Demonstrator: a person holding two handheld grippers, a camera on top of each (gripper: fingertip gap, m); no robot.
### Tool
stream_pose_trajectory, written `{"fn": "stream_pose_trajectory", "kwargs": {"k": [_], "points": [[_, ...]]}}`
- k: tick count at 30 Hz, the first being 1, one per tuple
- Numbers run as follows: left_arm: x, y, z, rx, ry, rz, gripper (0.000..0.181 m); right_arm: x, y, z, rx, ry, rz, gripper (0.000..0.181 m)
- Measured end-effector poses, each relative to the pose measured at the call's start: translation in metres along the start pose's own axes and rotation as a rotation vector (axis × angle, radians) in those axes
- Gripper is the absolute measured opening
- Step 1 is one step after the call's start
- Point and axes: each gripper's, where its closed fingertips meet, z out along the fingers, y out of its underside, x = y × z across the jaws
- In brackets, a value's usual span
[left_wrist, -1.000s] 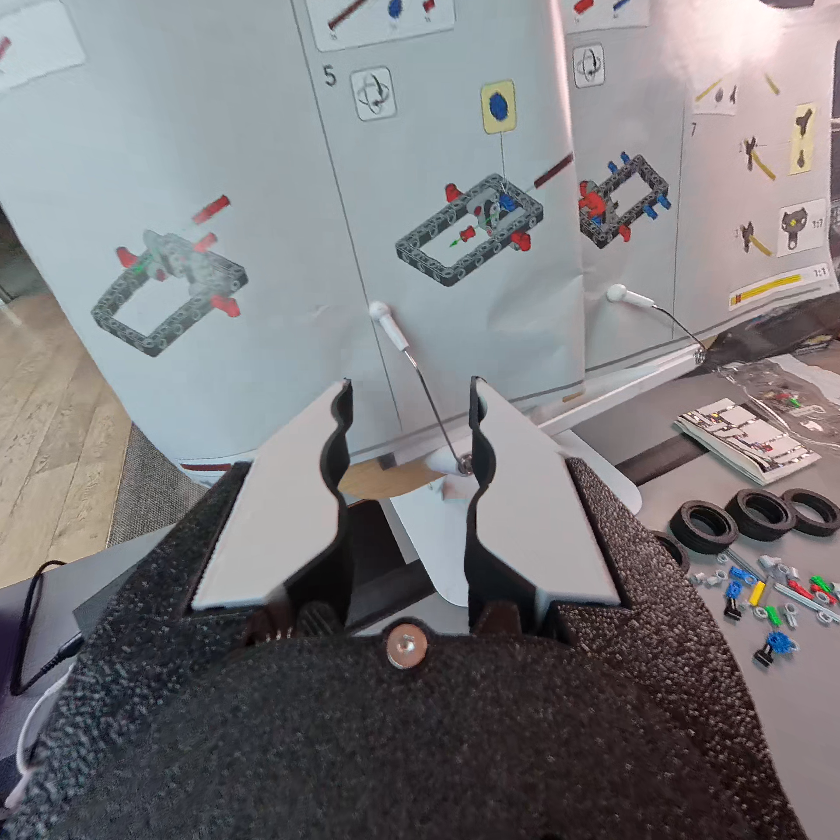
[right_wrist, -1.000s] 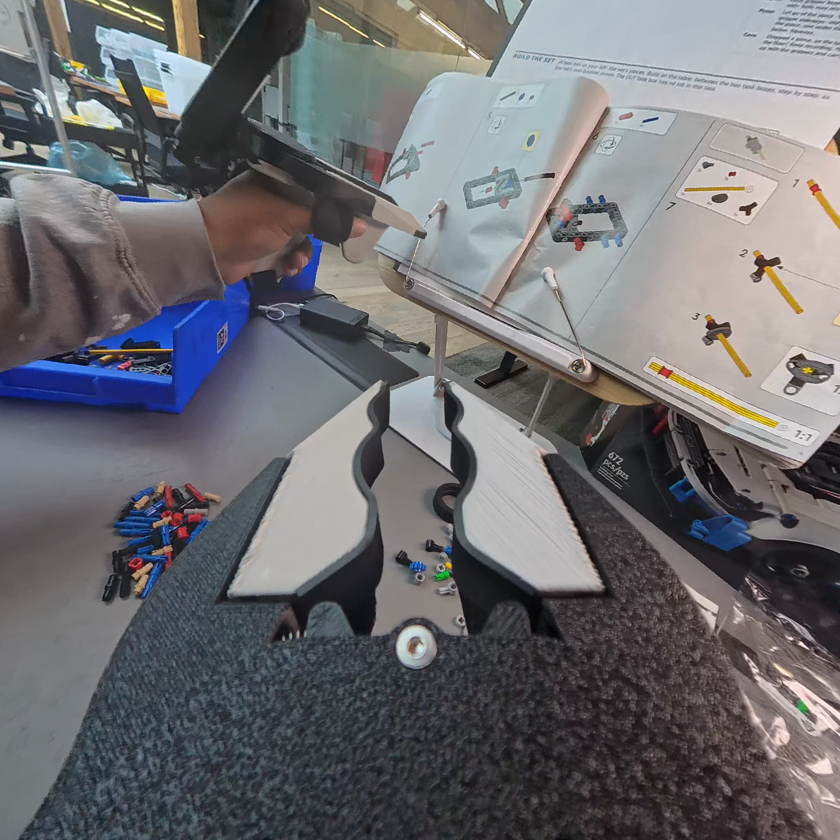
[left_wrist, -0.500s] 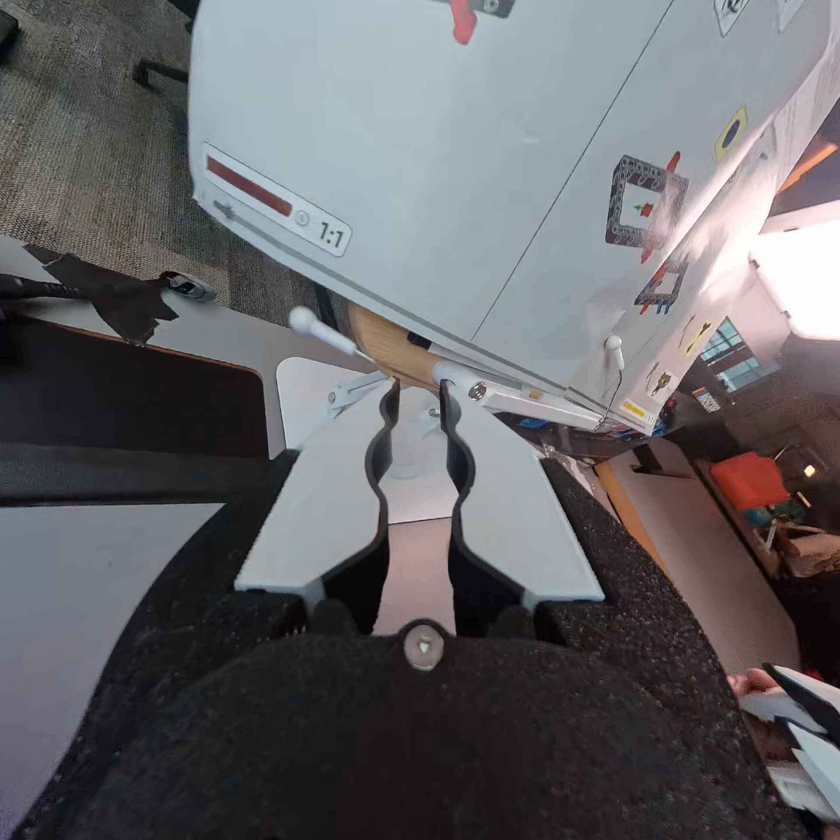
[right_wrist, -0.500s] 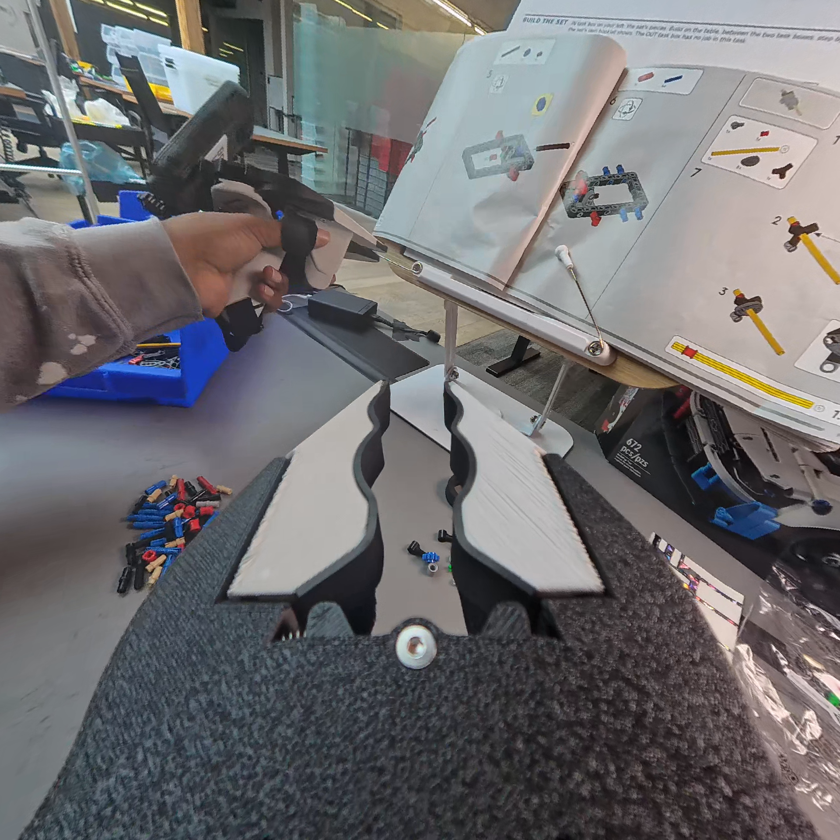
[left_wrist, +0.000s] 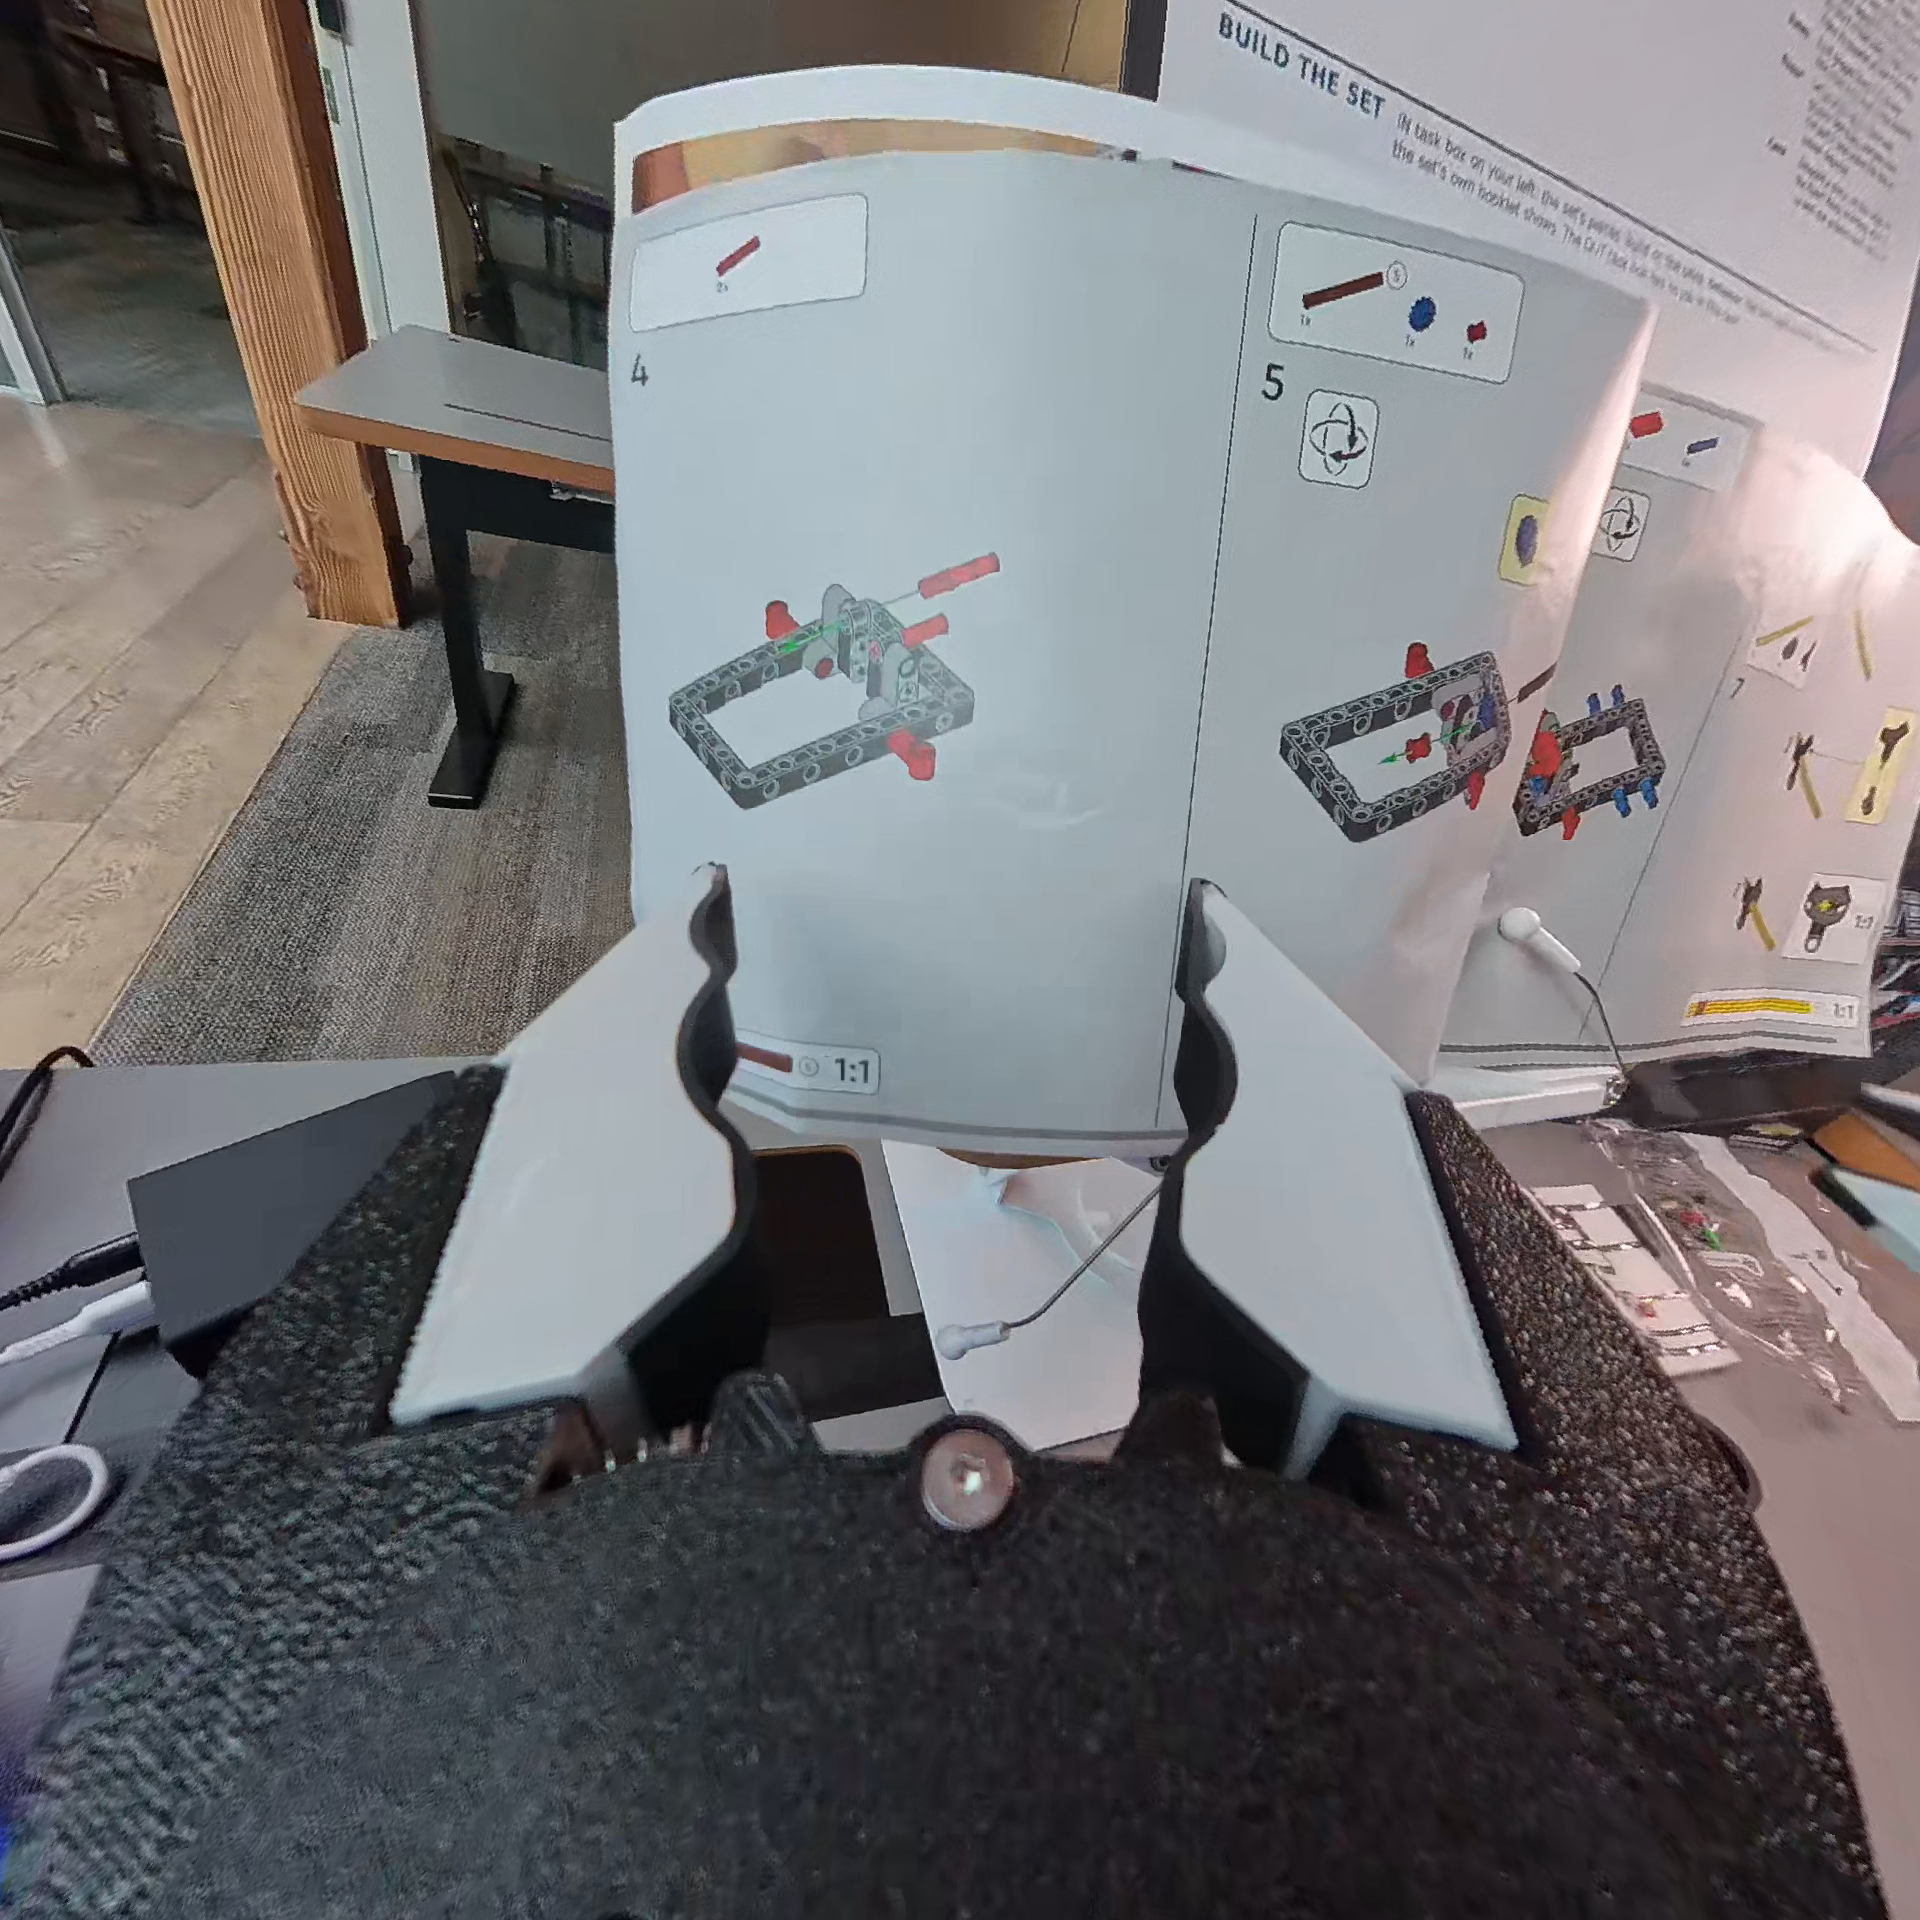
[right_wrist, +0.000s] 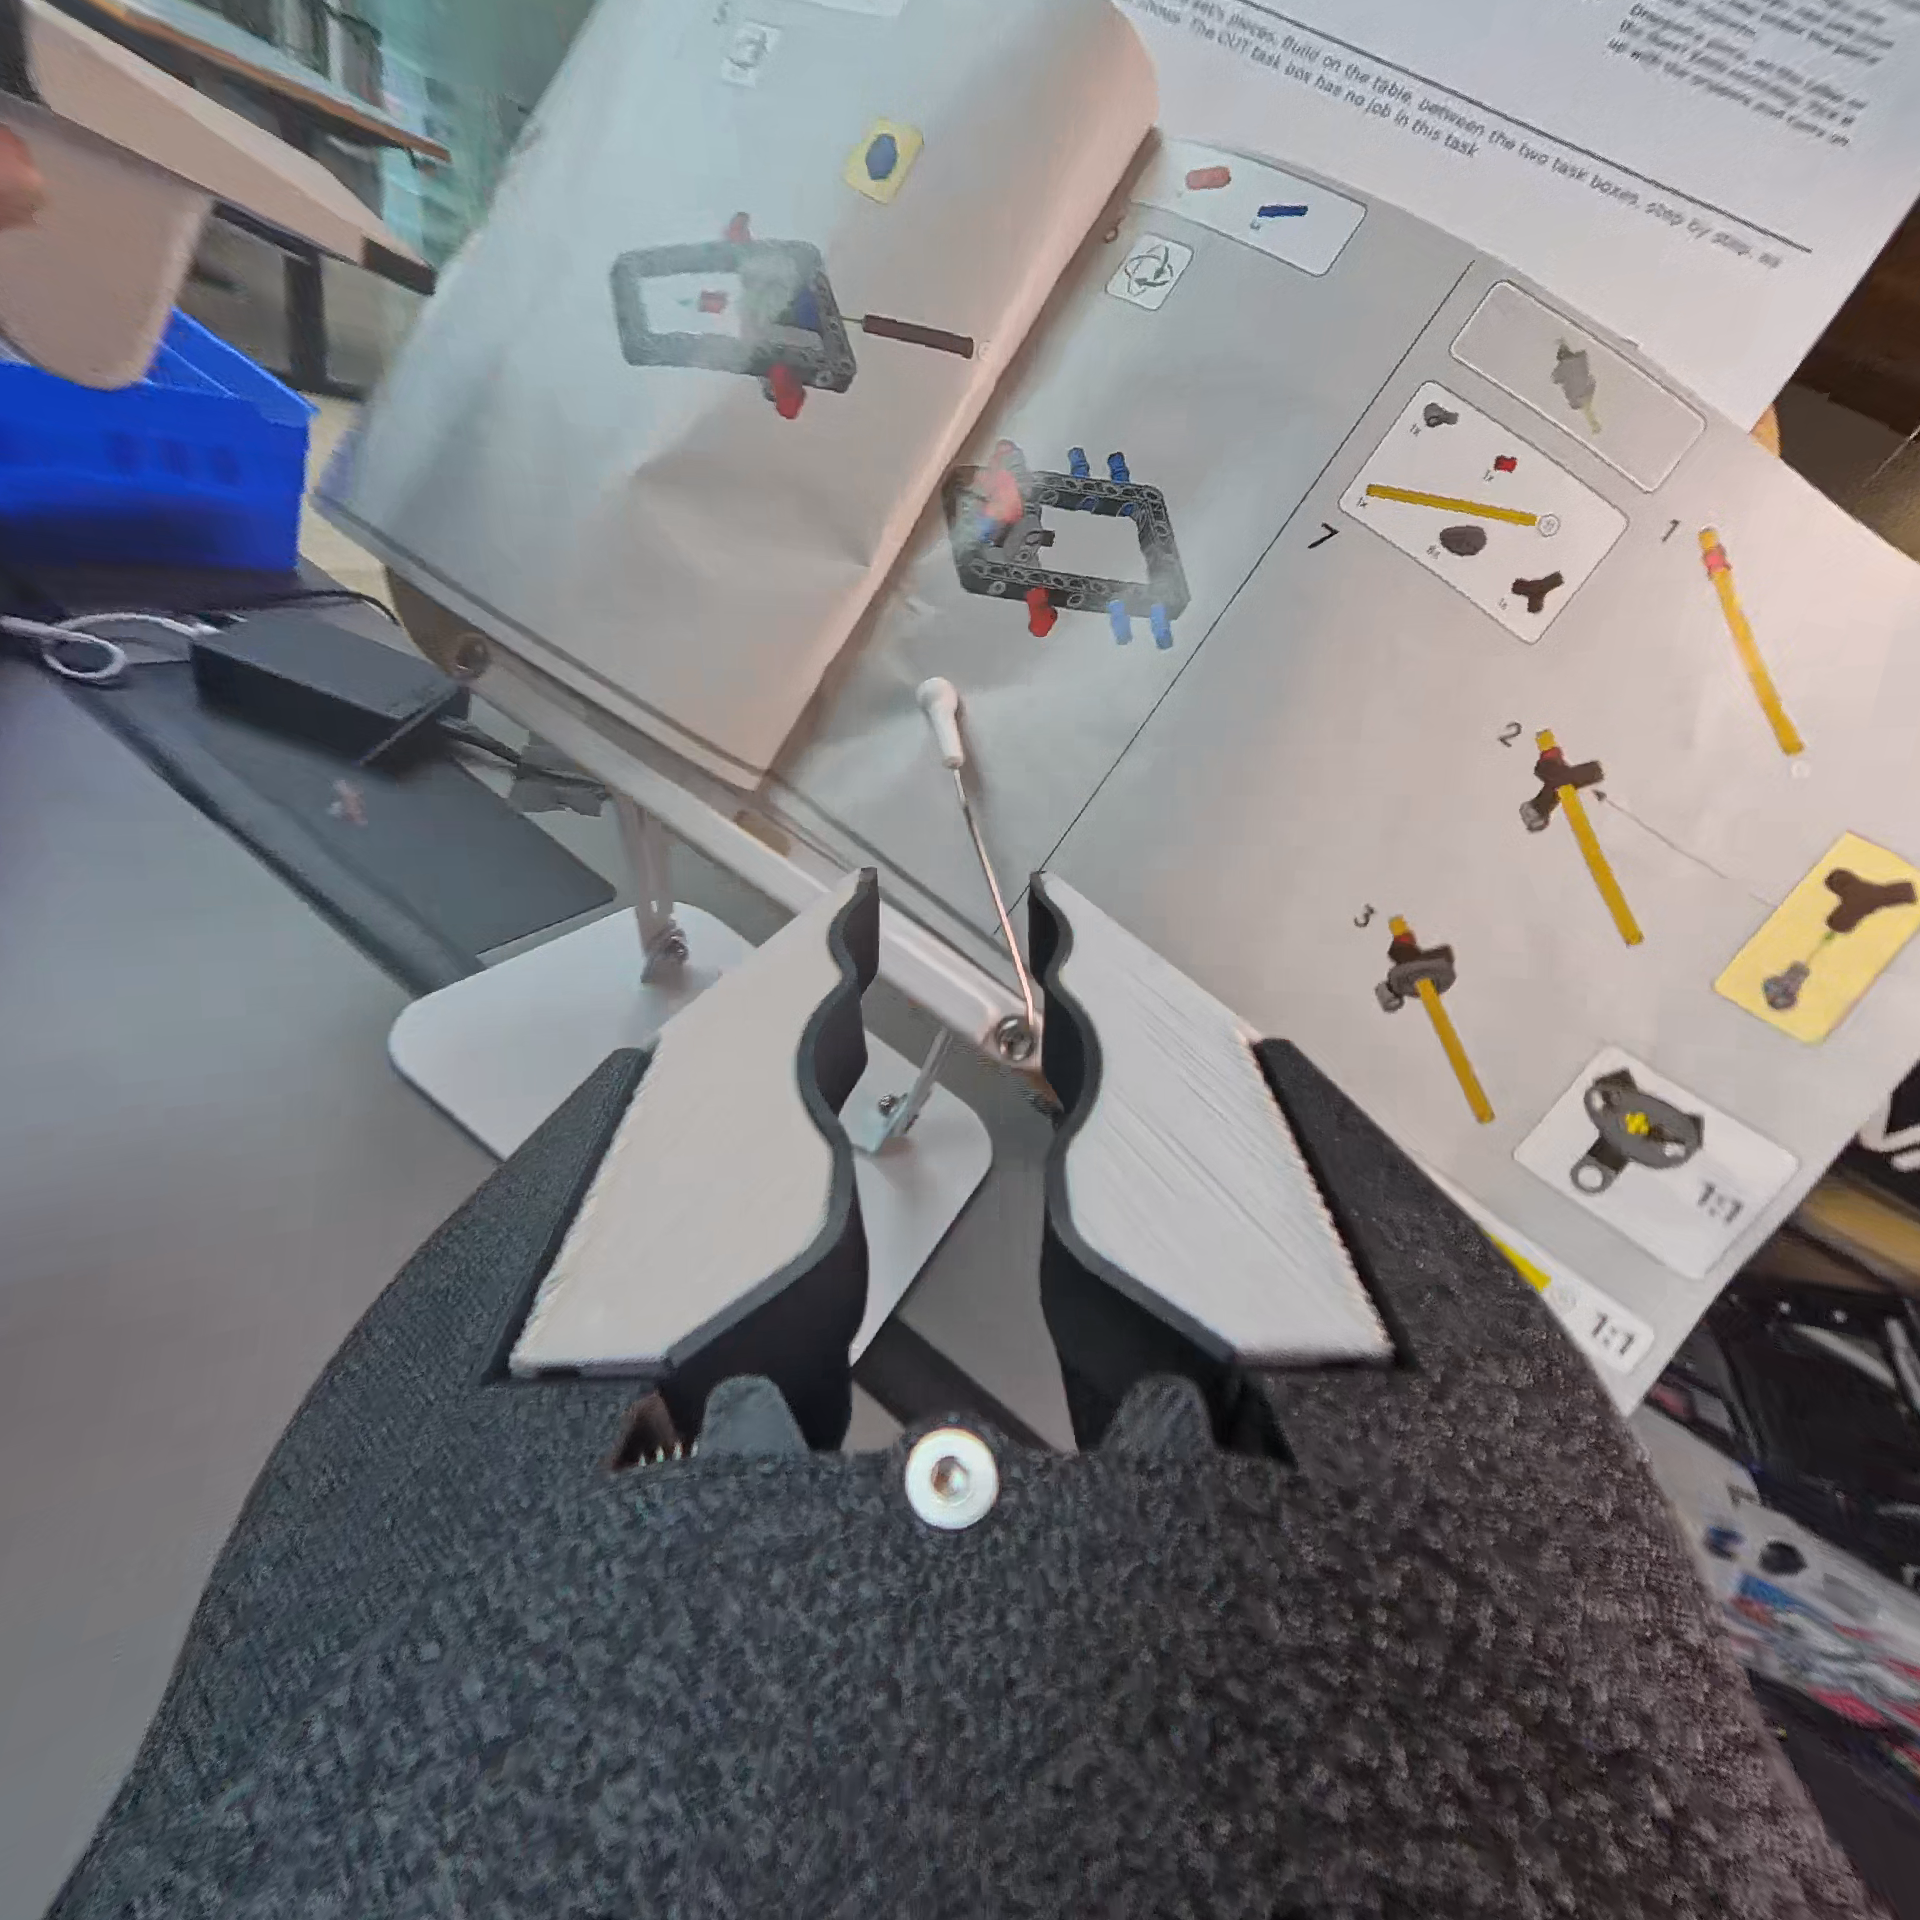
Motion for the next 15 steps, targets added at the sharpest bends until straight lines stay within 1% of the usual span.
{"fn": "stream_pose_trajectory", "kwargs": {"k": [2, 3, 4, 5, 6, 8, 10, 12, 15], "points": [[0.002, 0.007, 0.013, -0.047, -0.003, 0.041, 0.095, 0.009, 0.003, 0.032, -0.038, 0.025, -0.092, 0.03], [0.003, 0.012, 0.019, -0.072, -0.008, 0.06, 0.1, 0.009, 0.007, 0.044, -0.062, 0.025, -0.13, 0.03], [0.002, 0.017, 0.025, -0.091, -0.022, 0.088, 0.1, 0.01, 0.012, 0.053, -0.089, 0.033, -0.162, 0.028], [-0.001, 0.02, 0.031, -0.106, -0.046, 0.124, 0.099, 0.016, 0.011, 0.057, -0.085, 0.07, -0.188, 0.019], [-0.005, 0.023, 0.035, -0.118, -0.068, 0.157, 0.094, 0.016, 0.011, 0.057, -0.079, 0.069, -0.209, 0.017], [-0.006, 0.021, 0.042, -0.12, -0.074, 0.179, 0.09, 0.023, 0.01, 0.053, -0.072, 0.096, -0.191, 0.001], [-0.005, 0.016, 0.043, -0.11, -0.072, 0.184, 0.087, 0.037, 0.012, 0.045, -0.056, 0.137, -0.12, 0.002], [-0.005, 0.013, 0.042, -0.099, -0.08, 0.19, 0.077, 0.048, 0.018, 0.037, -0.048, 0.137, 0.037, 0.003], [-0.005, 0.013, 0.04, -0.091, -0.076, 0.191, 0.07, 0.059, 0.032, 0.026, -0.058, 0.158, 0.231, 0.006]]}}
